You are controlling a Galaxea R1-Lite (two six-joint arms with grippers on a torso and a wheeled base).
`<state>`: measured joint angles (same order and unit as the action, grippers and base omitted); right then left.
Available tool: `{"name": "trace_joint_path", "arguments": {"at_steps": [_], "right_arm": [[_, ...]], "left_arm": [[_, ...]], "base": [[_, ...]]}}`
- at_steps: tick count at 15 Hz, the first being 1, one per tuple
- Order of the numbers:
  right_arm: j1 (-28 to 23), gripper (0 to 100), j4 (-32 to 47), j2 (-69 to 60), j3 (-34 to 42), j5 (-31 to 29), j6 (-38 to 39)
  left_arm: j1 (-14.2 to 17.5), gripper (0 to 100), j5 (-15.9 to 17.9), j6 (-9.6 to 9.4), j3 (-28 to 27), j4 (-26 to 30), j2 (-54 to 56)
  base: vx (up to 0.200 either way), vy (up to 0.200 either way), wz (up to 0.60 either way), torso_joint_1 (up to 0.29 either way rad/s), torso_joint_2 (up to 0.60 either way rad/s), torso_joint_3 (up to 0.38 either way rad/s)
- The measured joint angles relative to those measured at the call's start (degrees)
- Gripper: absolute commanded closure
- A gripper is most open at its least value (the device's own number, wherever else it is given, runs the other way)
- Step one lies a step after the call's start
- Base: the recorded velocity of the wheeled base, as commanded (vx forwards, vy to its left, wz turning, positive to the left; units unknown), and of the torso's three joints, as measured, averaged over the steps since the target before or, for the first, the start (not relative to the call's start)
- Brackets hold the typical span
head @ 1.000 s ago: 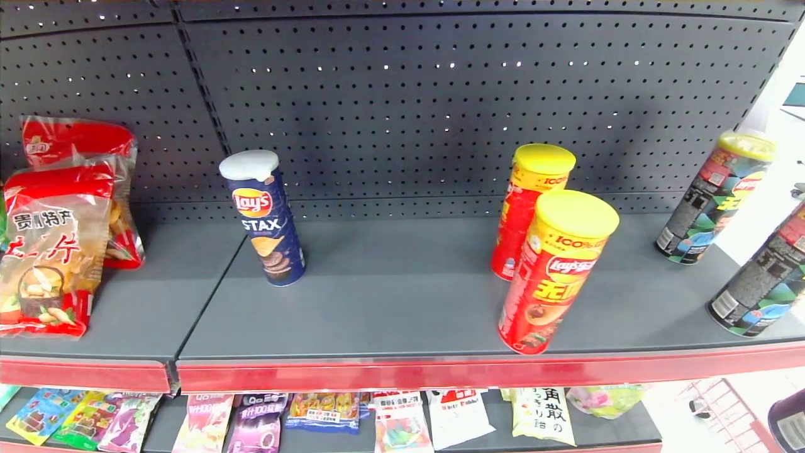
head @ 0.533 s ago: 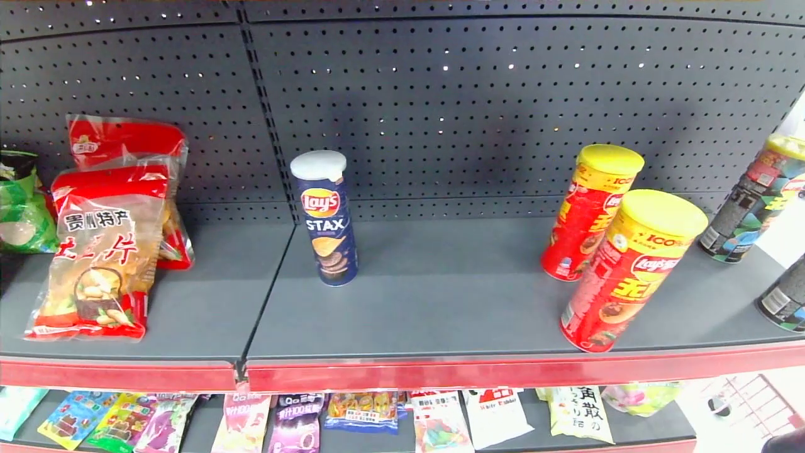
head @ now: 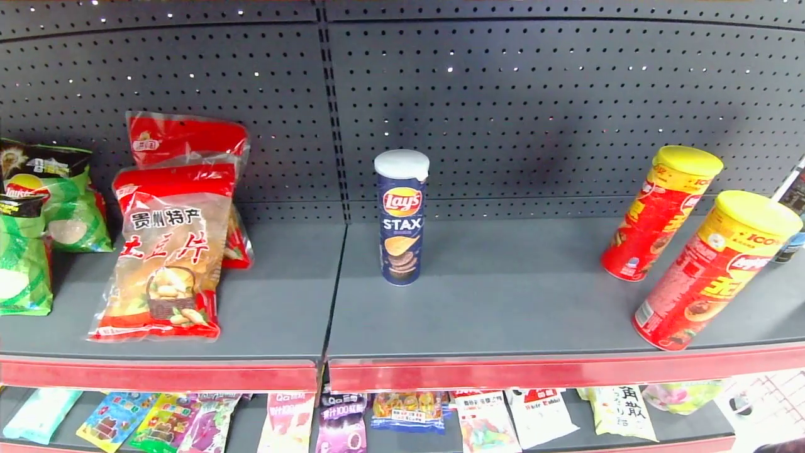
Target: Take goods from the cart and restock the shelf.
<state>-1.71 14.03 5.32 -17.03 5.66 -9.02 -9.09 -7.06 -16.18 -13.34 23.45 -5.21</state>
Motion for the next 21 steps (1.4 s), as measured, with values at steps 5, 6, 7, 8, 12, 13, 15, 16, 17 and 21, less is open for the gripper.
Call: {"name": "trace_joint_path", "arguments": {"at_steps": [5,6,7,8,12,13,15,16,17,21], "right_arm": [[0.7,100,0.3,-0.5,1.3,5.1,0.2],[1.0,100,0.4,-0.5,1.7,6.5,0.2],[1.4,100,0.3,-0.6,2.0,7.8,0.2],[1.5,100,0.4,-0.5,2.0,8.5,0.2],[1.9,100,0.1,1.9,0.6,11.8,0.9],[1.9,100,0.1,2.9,0.2,13.0,1.5],[1.8,100,0.1,4.1,0.0,13.3,2.3],[1.9,100,0.1,4.4,0.2,13.3,2.8],[1.9,100,0.1,4.7,0.4,13.3,3.1],[1.9,100,0.0,5.2,0.5,13.3,3.7]], "left_arm": [[0.0,0,0.3,-3.04,0.1,-4.4,-0.5],[0.0,0,0.8,-3.0,0.1,-7.0,-1.5],[0.0,0,2.6,-2.51,-0.4,-10.0,-3.4],[0.1,0,5.0,-1.83,-1.3,-13.2,-6.2],[-1.8,0,16.7,-0.05,-9.4,-26.2,-29.7],[-3.7,0,20.1,0.66,-12.5,-28.1,-37.0],[-8.4,0,27.1,2.15,-21.0,-31.3,-51.6],[-10.4,0,29.5,2.57,-25.6,-32.3,-58.4],[-12.2,0,31.8,2.91,-30.8,-33.1,-65.2],[-17.3,0,37.1,3.57,-49.0,-34.9,-85.7]], "base": [[0.0,0.0,0.0,0.0,0.0,0.0],[0.0,0.0,0.0,0.0,0.0,0.0],[0.0,0.0,0.0,0.0,0.0,0.0],[0.0,0.0,0.0,0.0,0.0,0.0],[0.0,0.0,0.0,0.0,0.0,0.0],[0.0,0.0,0.0,0.0,0.0,0.0],[0.0,0.0,0.0,0.0,0.0,0.0],[0.0,0.0,0.0,0.0,0.0,0.0],[0.0,0.0,0.0,0.0,0.0,0.0],[0.0,0.0,0.0,0.0,0.0,0.0]]}}
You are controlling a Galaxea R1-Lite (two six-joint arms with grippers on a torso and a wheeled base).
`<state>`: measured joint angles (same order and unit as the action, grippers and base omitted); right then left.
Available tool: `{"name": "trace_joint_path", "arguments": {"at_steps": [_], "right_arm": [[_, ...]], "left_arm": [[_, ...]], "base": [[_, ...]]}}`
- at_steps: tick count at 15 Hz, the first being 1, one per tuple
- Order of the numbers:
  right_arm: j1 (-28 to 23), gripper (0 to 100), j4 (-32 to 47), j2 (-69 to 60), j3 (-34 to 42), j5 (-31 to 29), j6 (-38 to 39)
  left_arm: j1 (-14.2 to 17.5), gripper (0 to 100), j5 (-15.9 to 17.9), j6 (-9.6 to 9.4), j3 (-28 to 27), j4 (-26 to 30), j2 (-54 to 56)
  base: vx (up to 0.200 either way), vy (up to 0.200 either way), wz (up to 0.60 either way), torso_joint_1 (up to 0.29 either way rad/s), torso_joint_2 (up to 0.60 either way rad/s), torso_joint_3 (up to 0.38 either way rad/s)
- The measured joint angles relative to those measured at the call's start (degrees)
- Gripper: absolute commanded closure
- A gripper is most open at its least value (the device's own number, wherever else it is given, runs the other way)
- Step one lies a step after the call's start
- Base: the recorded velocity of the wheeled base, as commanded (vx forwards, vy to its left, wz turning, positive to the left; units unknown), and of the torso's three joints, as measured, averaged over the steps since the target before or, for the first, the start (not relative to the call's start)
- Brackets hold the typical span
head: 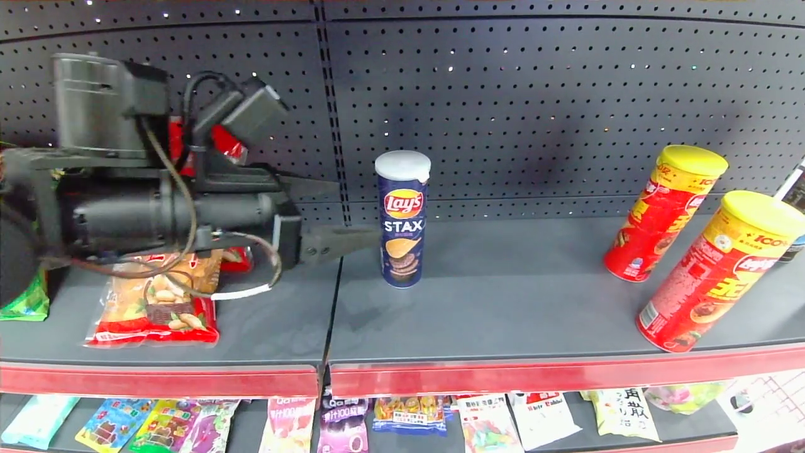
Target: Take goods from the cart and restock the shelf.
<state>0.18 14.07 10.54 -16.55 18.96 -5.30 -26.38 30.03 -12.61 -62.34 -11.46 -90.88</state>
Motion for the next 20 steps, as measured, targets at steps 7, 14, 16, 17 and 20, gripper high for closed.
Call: {"name": "trace_joint_path", "arguments": {"at_steps": [7,14,16,17,20], "right_arm": [[0.0,100,-0.2,0.6,0.0,0.0,0.1],[0.0,100,-0.1,0.7,-0.1,-0.1,0.1],[0.0,100,-0.1,0.6,-0.1,-0.1,0.9],[0.0,100,-0.1,0.6,-0.2,-0.1,1.1],[0.0,100,-0.1,0.6,-0.3,-0.2,1.1]], "left_arm": [[1.0,0,0.8,-2.99,-5.5,-0.1,-10.7],[4.0,0,4.6,-5.51,-11.0,-0.1,-14.3],[3.9,0,6.0,-5.42,-13.3,-0.1,-15.6],[3.9,0,6.0,-5.42,-14.7,-0.1,-16.5],[3.6,0,6.0,-5.12,-17.6,0.2,-18.9]], "base": [[0.0,0.0,0.0,0.0,0.0,0.0],[0.0,0.0,0.0,0.0,0.0,0.0],[0.0,0.0,0.0,0.0,0.0,0.0],[0.0,0.0,0.0,0.0,0.0,0.0],[0.0,0.0,0.0,0.0,0.0,0.0]]}}
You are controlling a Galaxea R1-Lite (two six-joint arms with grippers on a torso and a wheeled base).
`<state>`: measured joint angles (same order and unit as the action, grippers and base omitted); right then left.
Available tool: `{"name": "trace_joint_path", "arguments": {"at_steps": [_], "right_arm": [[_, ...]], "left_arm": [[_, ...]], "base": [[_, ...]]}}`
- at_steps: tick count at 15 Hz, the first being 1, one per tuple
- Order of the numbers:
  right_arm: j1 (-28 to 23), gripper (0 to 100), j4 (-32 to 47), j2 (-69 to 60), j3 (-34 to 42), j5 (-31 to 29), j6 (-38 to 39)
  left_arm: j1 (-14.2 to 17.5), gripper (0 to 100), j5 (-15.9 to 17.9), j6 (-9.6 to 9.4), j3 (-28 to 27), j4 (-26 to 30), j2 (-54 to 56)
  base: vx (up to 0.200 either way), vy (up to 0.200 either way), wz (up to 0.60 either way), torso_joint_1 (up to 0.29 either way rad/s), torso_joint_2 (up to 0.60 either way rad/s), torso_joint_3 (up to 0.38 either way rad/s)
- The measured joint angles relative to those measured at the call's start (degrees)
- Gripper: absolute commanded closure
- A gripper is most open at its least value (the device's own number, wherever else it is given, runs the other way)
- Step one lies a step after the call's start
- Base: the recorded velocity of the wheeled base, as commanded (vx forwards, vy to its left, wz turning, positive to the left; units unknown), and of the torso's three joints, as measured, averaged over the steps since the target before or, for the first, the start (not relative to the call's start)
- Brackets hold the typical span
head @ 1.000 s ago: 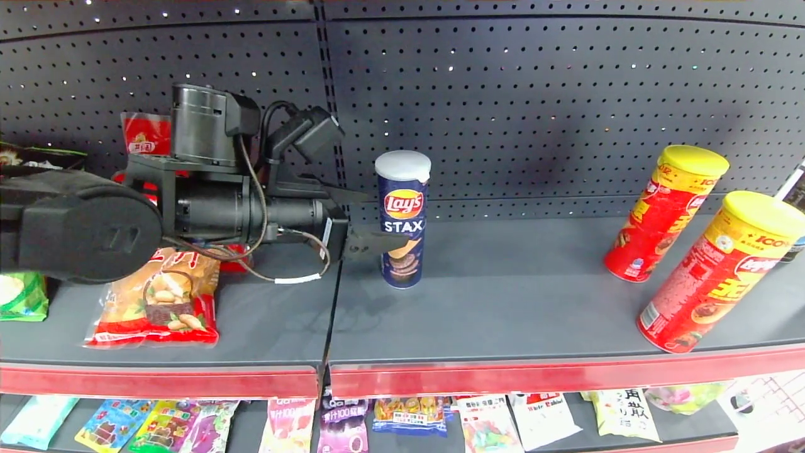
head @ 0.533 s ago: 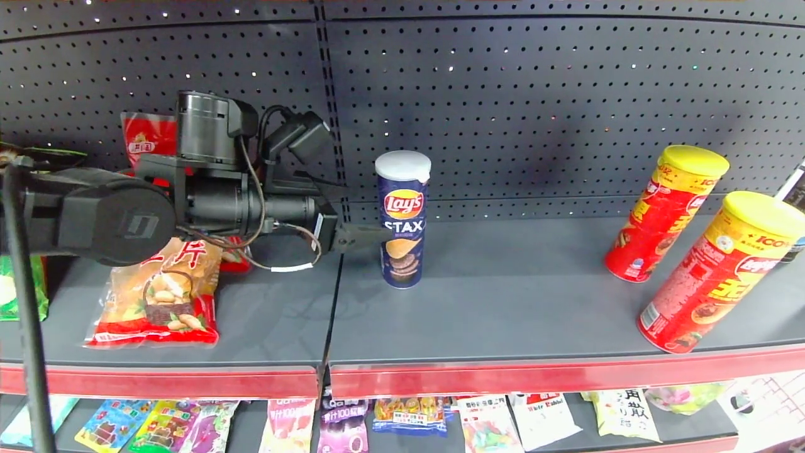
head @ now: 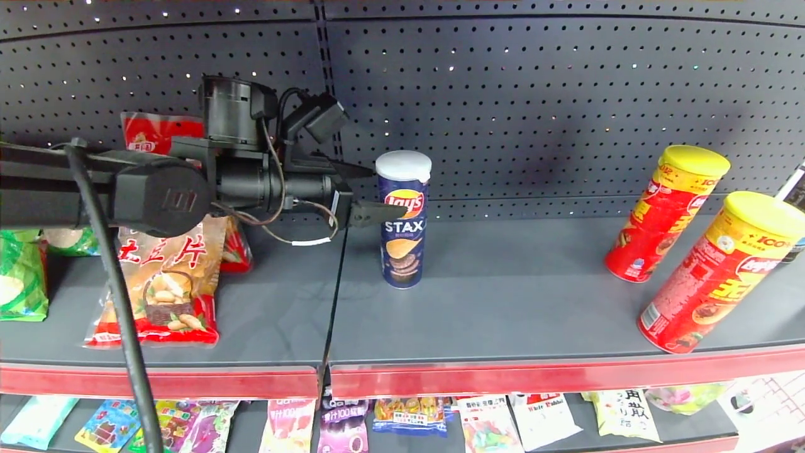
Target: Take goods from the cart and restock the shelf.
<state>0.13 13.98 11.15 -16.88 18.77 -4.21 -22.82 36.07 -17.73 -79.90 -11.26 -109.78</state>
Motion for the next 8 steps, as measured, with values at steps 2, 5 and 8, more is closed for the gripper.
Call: {"name": "trace_joint_path", "arguments": {"at_steps": [2,5,8], "right_arm": [[0.1,100,0.0,0.0,0.0,0.0,0.0],[0.0,100,0.0,0.0,0.0,0.0,-0.1],[0.0,100,0.0,0.0,0.2,-0.1,-0.1]], "left_arm": [[-0.2,0,0.0,0.13,-1.2,-0.1,-1.3],[-0.3,0,0.0,0.16,-3.0,-0.2,-3.3],[-0.5,100,0.0,0.18,-5.5,-0.2,-5.1]], "base": [[0.0,0.0,0.0,0.0,0.0,0.0],[0.0,0.0,0.0,0.0,0.0,0.0],[0.0,0.0,0.0,0.0,0.0,0.0]]}}
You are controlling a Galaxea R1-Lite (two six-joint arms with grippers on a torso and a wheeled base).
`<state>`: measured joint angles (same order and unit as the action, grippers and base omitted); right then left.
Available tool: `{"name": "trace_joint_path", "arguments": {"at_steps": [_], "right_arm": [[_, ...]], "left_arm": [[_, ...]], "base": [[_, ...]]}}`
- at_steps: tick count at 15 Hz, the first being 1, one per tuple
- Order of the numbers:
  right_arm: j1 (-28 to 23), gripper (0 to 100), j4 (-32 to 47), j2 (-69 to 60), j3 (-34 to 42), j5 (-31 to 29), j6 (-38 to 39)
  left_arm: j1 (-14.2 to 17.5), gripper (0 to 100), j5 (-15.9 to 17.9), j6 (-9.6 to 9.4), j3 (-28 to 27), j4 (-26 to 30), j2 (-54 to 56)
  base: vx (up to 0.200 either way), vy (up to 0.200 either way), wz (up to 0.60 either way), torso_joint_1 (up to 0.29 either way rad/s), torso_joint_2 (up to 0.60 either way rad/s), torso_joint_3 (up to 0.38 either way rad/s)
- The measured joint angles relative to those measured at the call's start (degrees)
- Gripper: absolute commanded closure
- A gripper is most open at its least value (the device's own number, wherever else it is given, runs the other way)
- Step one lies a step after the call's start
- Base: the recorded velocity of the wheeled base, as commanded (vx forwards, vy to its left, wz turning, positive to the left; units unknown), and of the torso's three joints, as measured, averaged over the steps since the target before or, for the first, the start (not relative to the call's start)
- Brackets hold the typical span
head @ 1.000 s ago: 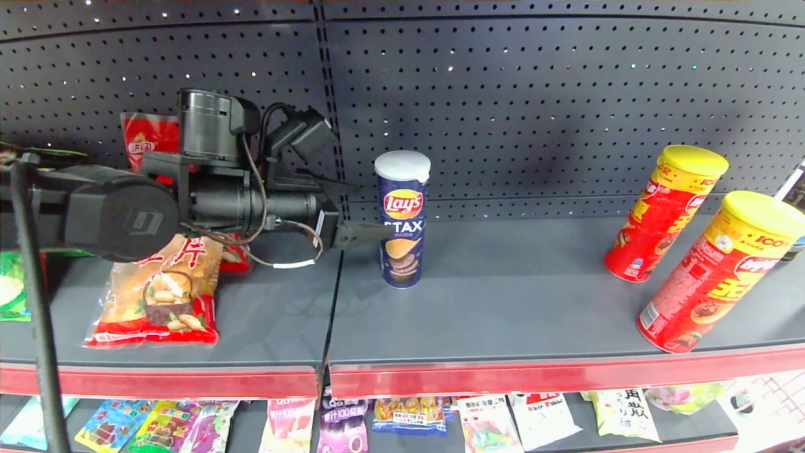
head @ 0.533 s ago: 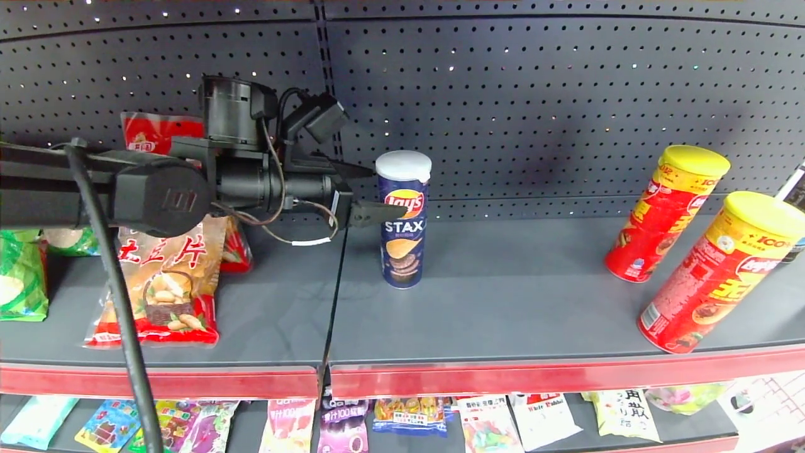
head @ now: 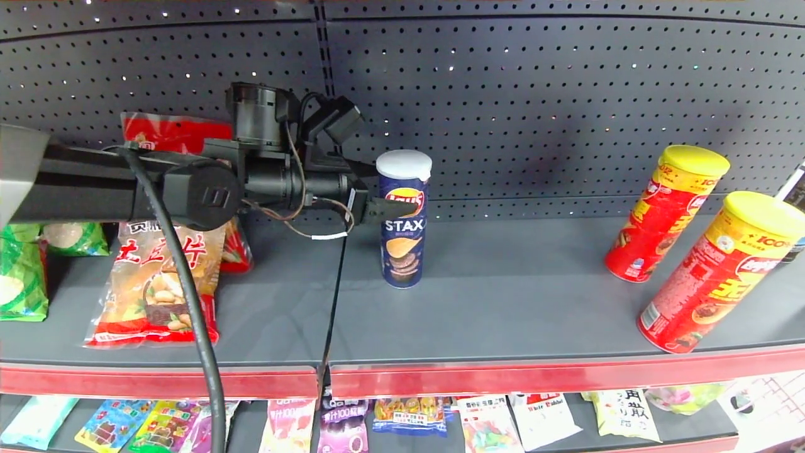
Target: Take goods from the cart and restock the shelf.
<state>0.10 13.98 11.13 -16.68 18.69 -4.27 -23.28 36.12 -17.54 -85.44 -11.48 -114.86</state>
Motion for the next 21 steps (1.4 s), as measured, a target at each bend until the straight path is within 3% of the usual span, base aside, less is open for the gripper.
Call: {"name": "trace_joint_path", "arguments": {"at_steps": [4,9,12,15,17,18,21], "right_arm": [[0.0,100,0.1,0.0,0.2,0.0,0.0],[0.0,100,0.1,0.0,0.3,-0.1,0.0],[-0.1,100,0.2,-0.1,0.3,-0.2,0.0],[-0.1,100,0.1,-0.1,0.2,-0.2,0.0],[-0.1,100,0.1,0.0,0.0,-0.2,0.0],[-0.1,100,0.2,0.0,-0.1,-0.2,0.0],[-0.1,100,0.2,0.0,-0.2,-0.2,0.0]], "left_arm": [[-0.8,100,0.0,0.28,-1.2,0.1,-1.6],[-1.5,100,0.7,0.26,2.2,-0.3,-0.3],[-1.5,100,2.1,0.09,8.3,-0.5,3.2],[-1.5,100,5.9,-0.33,17.1,-0.4,9.2],[-1.5,100,7.3,-2.0,20.9,-0.5,11.9],[-1.5,100,7.6,-2.93,22.8,-1.2,13.0],[-1.7,100,8.0,-2.95,25.1,-1.9,15.1]], "base": [[0.0,0.0,0.0,0.0,0.0,0.0],[0.0,0.0,0.0,0.0,0.0,0.0],[0.0,0.0,0.0,0.0,0.0,0.0],[0.0,0.0,0.0,0.0,0.0,0.0],[0.0,0.0,0.0,0.0,0.0,0.0],[0.0,0.0,0.0,0.0,0.0,0.0],[0.0,0.0,0.0,0.0,0.0,0.0]]}}
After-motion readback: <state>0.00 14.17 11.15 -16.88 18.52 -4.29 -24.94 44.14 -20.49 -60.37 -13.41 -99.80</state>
